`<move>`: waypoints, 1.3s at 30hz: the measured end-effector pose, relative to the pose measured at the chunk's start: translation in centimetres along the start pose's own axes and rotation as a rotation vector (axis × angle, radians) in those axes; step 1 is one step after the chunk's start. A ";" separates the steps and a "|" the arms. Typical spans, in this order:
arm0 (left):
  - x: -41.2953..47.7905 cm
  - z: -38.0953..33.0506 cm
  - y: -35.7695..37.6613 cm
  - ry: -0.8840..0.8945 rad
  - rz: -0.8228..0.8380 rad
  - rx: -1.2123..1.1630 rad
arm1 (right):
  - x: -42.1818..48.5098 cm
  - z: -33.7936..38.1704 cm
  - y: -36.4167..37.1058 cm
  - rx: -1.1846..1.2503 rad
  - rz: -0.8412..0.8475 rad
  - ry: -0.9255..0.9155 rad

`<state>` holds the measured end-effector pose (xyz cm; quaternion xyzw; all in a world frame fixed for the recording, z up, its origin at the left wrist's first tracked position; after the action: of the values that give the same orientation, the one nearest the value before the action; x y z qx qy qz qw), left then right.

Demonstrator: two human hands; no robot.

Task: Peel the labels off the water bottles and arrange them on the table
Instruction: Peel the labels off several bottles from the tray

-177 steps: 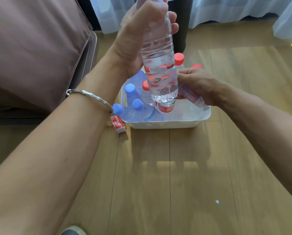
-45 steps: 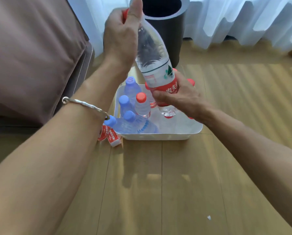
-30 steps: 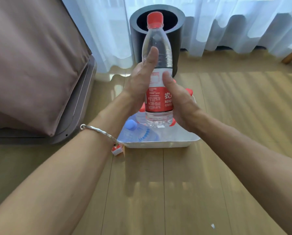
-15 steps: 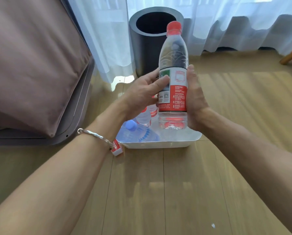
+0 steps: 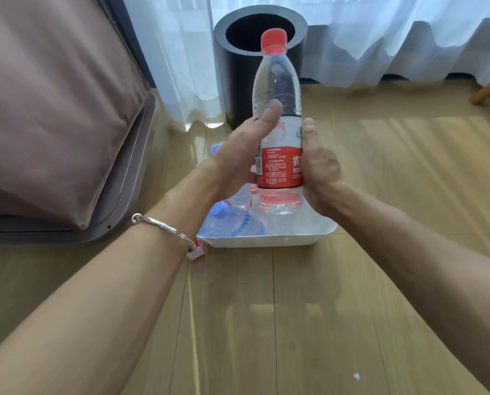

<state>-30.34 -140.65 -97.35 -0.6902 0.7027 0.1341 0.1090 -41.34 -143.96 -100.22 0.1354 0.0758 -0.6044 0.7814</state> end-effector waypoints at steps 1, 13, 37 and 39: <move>0.2 -0.1 0.0 0.009 -0.051 0.010 | -0.1 0.2 0.2 -0.018 0.016 -0.011; 0.4 0.0 -2.0 0.091 -0.203 0.140 | -1.1 2.5 1.0 -0.552 0.105 -0.244; -0.2 0.1 -1.8 0.101 -0.139 -0.217 | -1.7 1.9 1.7 -0.157 0.333 -0.111; -0.3 -0.3 -1.4 0.082 -0.050 -0.343 | -2.0 2.0 2.4 -0.051 0.394 -0.062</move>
<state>-28.88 -140.53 -97.02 -0.7207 0.6560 0.2213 -0.0359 -39.64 -142.18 -97.45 0.1091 0.0393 -0.4417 0.8896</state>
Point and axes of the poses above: each hand's wrist, its own x-axis towards the middle knuckle, its own y-axis out of the palm, z = x × y, the point moved 5 cm from there along x, towards the middle knuckle, and after that the axes turned 2 degrees about x, right-handed, at the moved point
